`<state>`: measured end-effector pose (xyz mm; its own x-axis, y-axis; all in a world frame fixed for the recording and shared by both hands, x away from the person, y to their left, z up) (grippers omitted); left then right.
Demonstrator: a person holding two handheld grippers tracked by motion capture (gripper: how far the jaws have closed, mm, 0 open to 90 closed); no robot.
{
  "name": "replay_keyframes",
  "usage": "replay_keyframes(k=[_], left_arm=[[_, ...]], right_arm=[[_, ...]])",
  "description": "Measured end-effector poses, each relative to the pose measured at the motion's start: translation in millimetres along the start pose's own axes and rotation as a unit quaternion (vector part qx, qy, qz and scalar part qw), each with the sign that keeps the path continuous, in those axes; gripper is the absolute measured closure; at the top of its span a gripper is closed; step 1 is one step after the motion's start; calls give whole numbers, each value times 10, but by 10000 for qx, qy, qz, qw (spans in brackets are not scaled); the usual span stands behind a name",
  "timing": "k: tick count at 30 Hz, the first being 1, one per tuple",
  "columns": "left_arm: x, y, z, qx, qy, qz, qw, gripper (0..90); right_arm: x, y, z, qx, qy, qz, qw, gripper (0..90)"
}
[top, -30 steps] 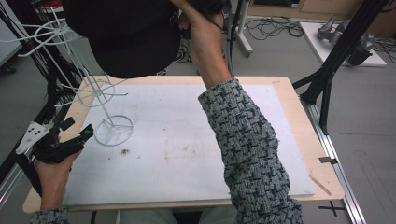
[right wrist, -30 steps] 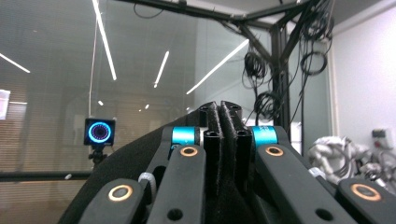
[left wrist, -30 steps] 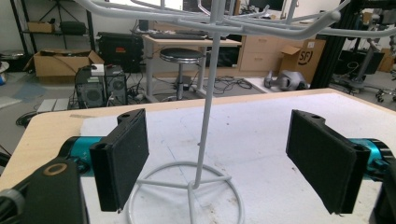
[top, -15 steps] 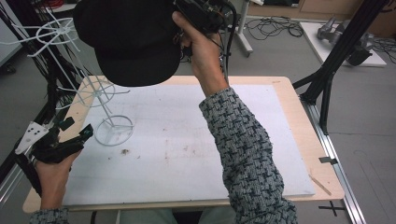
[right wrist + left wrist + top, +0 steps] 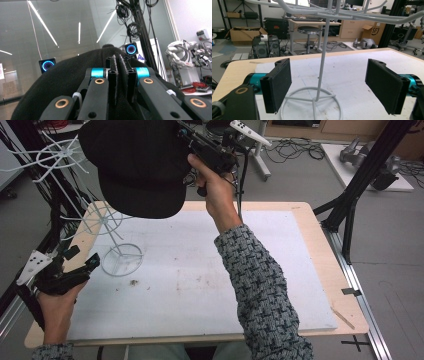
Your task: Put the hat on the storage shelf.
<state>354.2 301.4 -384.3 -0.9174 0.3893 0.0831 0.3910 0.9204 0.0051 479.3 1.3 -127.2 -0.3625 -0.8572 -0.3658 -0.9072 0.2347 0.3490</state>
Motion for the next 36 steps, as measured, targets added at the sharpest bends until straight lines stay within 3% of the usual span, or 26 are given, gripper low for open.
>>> replay_keyframes(k=[7, 14, 18, 20, 32, 36], left_arm=[[8, 6, 0, 3, -1, -7, 10000, 212], [3, 1, 1, -4, 4, -6, 10000, 212], [3, 3, 2, 0, 5, -8, 10000, 212], [5, 4, 1, 6, 1, -9, 10000, 213], [12, 4, -6, 7, -6, -9, 10000, 212], [19, 13, -13, 5, -20, -18, 10000, 212]], right_arm=[[56, -98, 136, -1, 179, 140, 9997, 852], [156, -198, 261, 194, 315, 348, 9987, 849], [187, -234, 357, 436, 470, 463, 9969, 843], [213, -269, 436, 684, 609, 627, 9938, 845], [192, -281, 558, 816, 729, 719, 9914, 855], [214, -267, 562, 1023, 810, 817, 9881, 816]])
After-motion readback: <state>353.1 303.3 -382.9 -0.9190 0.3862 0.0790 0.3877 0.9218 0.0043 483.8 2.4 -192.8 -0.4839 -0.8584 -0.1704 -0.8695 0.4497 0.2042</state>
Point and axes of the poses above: each handheld gripper's, and its own axes: x roughly backward along the jaws, z roughly out of its underside, y roughly to its left, the point moved 9 cm from there along -x, roughly forward along the jaws, and after that the axes turned 6 degrees about -x, right-handed, at the moved point
